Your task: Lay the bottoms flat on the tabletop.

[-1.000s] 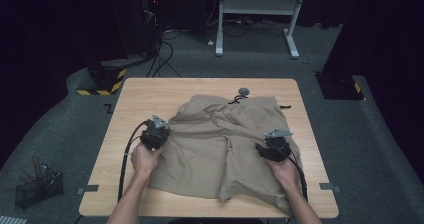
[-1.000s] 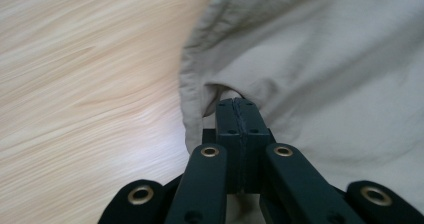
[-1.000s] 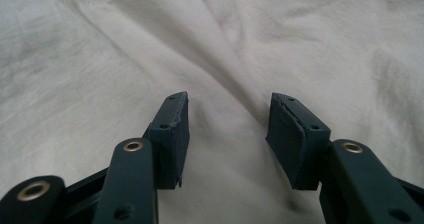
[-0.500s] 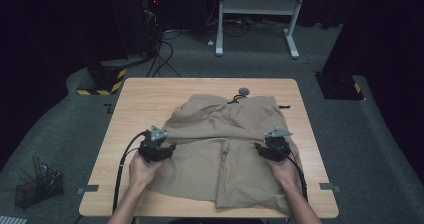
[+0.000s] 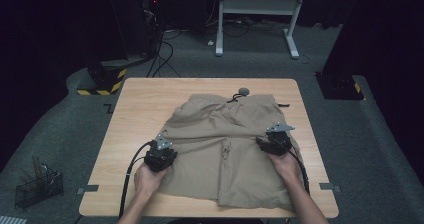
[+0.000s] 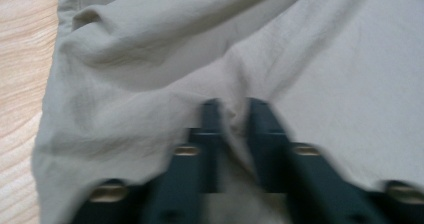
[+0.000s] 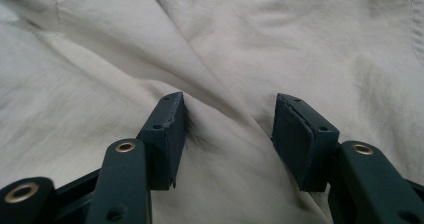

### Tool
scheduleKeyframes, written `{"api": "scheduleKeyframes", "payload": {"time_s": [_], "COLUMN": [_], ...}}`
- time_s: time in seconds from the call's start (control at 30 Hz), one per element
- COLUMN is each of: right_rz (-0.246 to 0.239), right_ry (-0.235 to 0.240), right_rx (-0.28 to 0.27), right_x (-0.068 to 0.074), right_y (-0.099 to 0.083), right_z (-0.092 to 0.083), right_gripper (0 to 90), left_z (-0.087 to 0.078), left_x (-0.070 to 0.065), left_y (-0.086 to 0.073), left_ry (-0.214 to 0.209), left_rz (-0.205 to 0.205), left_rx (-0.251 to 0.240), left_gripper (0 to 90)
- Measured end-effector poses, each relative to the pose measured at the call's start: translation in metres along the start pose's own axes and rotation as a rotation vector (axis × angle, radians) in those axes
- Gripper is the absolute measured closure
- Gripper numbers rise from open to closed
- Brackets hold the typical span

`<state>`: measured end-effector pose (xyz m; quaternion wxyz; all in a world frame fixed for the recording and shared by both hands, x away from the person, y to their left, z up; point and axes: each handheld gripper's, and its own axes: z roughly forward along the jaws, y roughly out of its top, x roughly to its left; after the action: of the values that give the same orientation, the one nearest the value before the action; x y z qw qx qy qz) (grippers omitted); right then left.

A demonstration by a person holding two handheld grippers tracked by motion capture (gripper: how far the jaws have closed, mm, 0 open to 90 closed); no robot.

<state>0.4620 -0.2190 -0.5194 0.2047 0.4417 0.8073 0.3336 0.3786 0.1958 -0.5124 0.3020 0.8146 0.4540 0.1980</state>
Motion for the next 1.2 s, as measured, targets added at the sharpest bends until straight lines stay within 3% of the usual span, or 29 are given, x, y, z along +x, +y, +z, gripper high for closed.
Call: {"api": "scheduleKeyframes", "payload": {"time_s": [0.07,0.2,0.3,0.37,0.4,0.47,0.5,0.6,0.63,0.67,0.77,0.87,0.9,1.07,1.13,1.17,1.2], "right_rz": [-0.004,0.008,0.016,0.046,0.057,0.075,0.057,-0.014,-0.014,-0.041,-0.027,-0.079,-0.087,-0.115,-0.11,-0.094,-0.082], "right_ry": [-0.002,-0.004,-0.012,-0.029,-0.011,0.057,0.078,0.084,0.084,0.081,0.107,0.076,0.065,0.0,-0.023,-0.023,-0.031], "right_rx": [0.001,-0.002,0.014,0.05,0.043,-0.01,-0.027,0.01,0.01,0.042,0.086,0.102,0.1,0.117,0.121,0.127,0.129], "right_x": [-0.001,-0.001,-0.001,0.005,0.009,0.019,0.027,0.043,0.043,0.046,0.042,0.041,0.039,0.03,0.026,0.023,0.022], "right_y": [0.001,0.001,0.002,0.005,0.006,0.005,0.005,0.0,0.0,-0.007,-0.014,-0.022,-0.023,-0.019,-0.016,-0.015,-0.013], "right_z": [0.001,0.001,0.0,-0.006,-0.012,-0.027,-0.034,-0.043,-0.043,-0.042,-0.039,-0.04,-0.041,-0.038,-0.035,-0.034,-0.033], "right_gripper": [46.3,46.4,46.8,50.4,50.3,51.5,51.9,56.1,56.1,61.2,69.7,84.2,89.3,89.4,88.6,84.8,80.5], "left_z": [-0.003,-0.011,-0.022,-0.029,-0.031,-0.029,-0.026,-0.015,-0.015,-0.012,-0.01,-0.011,-0.012,-0.018,-0.023,-0.024,-0.023], "left_x": [0.004,0.007,0.012,0.012,0.01,0.003,-0.001,-0.006,-0.006,-0.008,-0.011,-0.012,-0.013,-0.018,-0.016,-0.012,-0.009], "left_y": [0.002,-0.002,-0.004,-0.001,0.001,0.004,0.005,0.004,0.004,0.0,-0.005,-0.011,-0.011,-0.011,-0.007,-0.003,0.002], "left_ry": [-0.025,-0.029,-0.009,-0.015,-0.024,-0.027,-0.025,-0.019,-0.019,-0.01,-0.035,-0.056,-0.073,-0.147,-0.147,-0.128,-0.096], "left_rz": [0.007,0.003,-0.009,-0.08,-0.088,-0.058,-0.042,-0.028,-0.028,-0.014,-0.009,0.014,0.014,0.047,0.034,0.012,-0.012], "left_rx": [0.033,0.02,-0.013,-0.061,-0.071,-0.07,-0.056,-0.016,-0.016,-0.026,-0.013,0.0,0.012,0.043,-0.017,-0.059,-0.086], "left_gripper": [89.7,89.8,88.6,71.8,63.2,51.9,50.4,52.7,55.7,61.0,74.3,89.1,89.6,89.9,89.2,83.8,72.0]}}
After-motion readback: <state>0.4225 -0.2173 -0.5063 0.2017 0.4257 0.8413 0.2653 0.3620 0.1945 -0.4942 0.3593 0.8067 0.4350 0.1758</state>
